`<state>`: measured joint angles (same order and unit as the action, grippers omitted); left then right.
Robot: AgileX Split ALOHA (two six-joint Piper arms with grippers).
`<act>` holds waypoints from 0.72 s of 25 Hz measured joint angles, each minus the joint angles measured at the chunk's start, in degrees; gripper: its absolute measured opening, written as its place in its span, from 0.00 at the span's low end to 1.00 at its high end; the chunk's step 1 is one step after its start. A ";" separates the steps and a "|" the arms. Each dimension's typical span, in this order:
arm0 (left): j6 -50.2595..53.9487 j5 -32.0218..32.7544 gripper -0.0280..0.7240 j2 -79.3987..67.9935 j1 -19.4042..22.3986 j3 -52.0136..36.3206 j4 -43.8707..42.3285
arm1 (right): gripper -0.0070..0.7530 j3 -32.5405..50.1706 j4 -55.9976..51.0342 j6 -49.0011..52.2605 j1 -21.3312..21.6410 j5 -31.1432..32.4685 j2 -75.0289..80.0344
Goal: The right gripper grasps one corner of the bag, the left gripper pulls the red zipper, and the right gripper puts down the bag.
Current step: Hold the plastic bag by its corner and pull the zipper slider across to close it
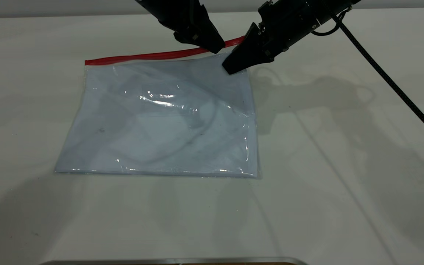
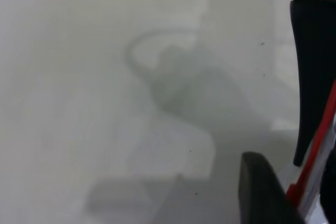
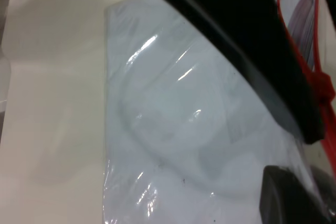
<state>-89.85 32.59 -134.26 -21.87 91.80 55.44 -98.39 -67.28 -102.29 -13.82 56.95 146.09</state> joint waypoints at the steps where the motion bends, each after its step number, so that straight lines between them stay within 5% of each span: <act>1: 0.00 0.00 0.43 -0.02 0.00 0.00 0.00 | 0.05 0.00 0.00 0.00 0.00 0.01 0.00; 7: 0.00 -0.04 0.26 -0.02 0.00 0.00 0.00 | 0.05 0.00 0.00 0.00 0.00 0.01 0.00; 18: 0.00 -0.04 0.23 -0.02 0.00 0.00 0.00 | 0.05 -0.10 -0.05 0.05 0.06 0.61 0.00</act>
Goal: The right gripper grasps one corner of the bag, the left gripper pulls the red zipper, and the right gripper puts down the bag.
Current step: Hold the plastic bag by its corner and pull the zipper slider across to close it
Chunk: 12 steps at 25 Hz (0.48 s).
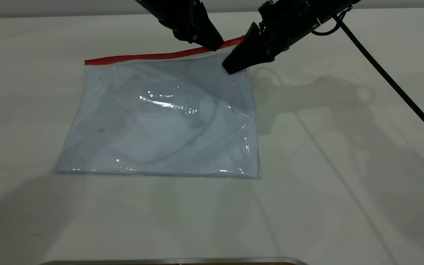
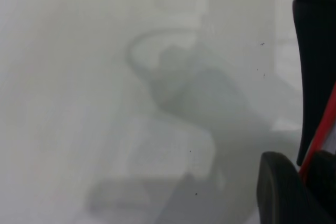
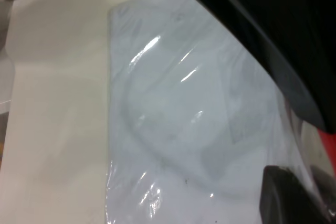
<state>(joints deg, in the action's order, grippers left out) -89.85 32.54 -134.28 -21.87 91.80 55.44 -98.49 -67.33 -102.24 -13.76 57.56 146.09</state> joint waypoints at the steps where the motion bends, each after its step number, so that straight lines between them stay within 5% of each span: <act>1: 0.00 0.05 0.21 0.00 0.00 0.00 0.00 | 0.05 0.00 -0.06 0.00 0.04 0.00 0.00; 5: -0.30 0.05 0.11 0.00 0.00 0.00 0.00 | 0.05 0.00 -0.38 0.00 0.11 0.23 0.00; 12: 2.13 0.00 0.10 0.00 0.00 0.05 -0.80 | 0.05 0.00 -0.80 2.01 2.29 1.54 0.00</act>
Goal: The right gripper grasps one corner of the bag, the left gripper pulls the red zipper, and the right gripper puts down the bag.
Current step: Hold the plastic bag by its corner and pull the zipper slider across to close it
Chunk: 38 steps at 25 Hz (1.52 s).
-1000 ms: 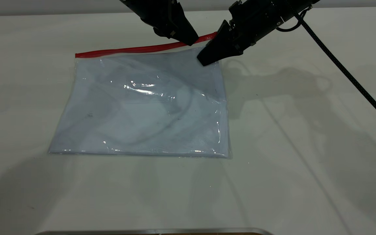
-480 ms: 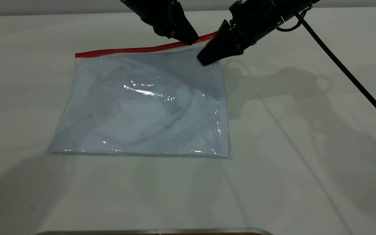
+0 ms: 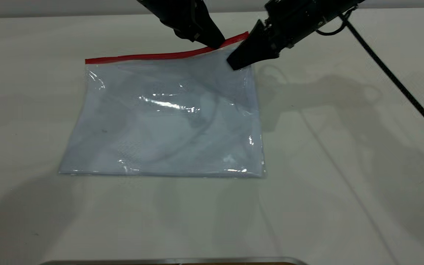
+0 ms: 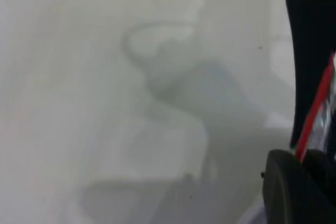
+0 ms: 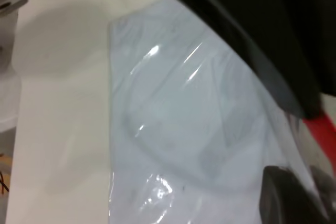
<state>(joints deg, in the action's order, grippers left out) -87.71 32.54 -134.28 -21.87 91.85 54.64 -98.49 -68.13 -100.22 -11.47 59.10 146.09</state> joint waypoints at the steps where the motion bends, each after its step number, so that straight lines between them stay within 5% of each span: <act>1: 0.83 -0.02 0.10 0.00 0.00 0.07 -1.05 | 0.05 0.00 -0.07 0.26 0.59 0.28 0.00; 17: 14.96 -0.18 0.10 0.00 4.52 0.42 -18.39 | 0.05 0.00 0.83 2.89 12.64 1.61 0.00; 30: 21.47 1.19 0.10 0.00 5.64 0.42 -28.68 | 0.07 0.00 3.38 10.25 15.49 -5.69 0.00; 34: 21.47 0.53 0.12 0.00 5.64 0.42 -28.68 | 0.17 0.00 3.32 11.15 15.49 -6.47 0.00; 38: 23.12 0.55 0.27 0.00 5.75 0.42 -30.39 | 0.46 0.00 3.62 11.79 16.08 -9.42 -0.20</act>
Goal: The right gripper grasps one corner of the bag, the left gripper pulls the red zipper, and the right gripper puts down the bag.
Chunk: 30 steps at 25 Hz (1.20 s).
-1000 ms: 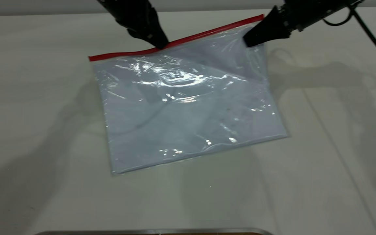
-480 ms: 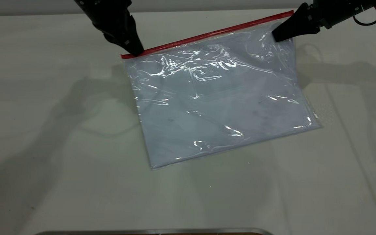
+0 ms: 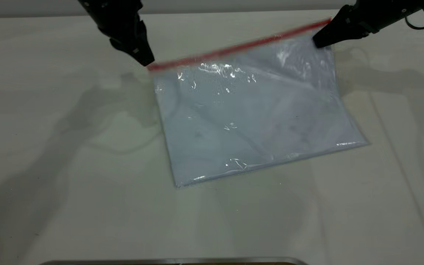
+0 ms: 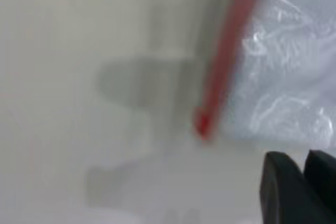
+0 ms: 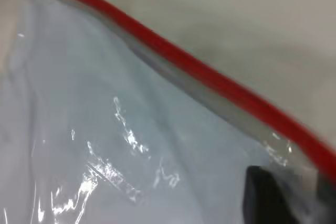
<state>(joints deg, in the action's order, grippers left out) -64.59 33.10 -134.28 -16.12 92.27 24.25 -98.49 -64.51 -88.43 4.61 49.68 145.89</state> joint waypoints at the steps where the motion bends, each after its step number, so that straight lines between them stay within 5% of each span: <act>1: 1.18 -0.11 0.32 0.00 0.00 0.00 -0.12 | 0.53 0.00 0.31 0.43 0.22 -0.73 -0.26; 6: 8.91 -0.46 0.64 2.67 0.00 0.14 -0.84 | 0.86 0.00 3.54 7.23 0.40 -4.22 -4.05; 10: 19.57 2.23 0.80 8.05 0.00 2.02 -5.09 | 0.90 0.00 10.07 14.94 0.40 -4.14 -11.51; 20: 56.72 21.02 0.82 29.48 0.00 5.19 -29.96 | 0.81 0.00 23.23 31.59 0.40 3.91 -39.57; 27: 62.93 33.47 0.82 42.30 0.00 5.19 -37.26 | 0.79 0.00 28.92 44.45 0.40 13.47 -56.24; 30: 63.03 33.76 0.82 45.78 0.00 5.26 -37.77 | 0.79 0.00 30.12 49.23 0.40 18.95 -61.08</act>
<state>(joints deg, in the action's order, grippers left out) -1.56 66.86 -88.50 -16.12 97.53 -13.52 -98.49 -34.39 -39.20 5.00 68.63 84.81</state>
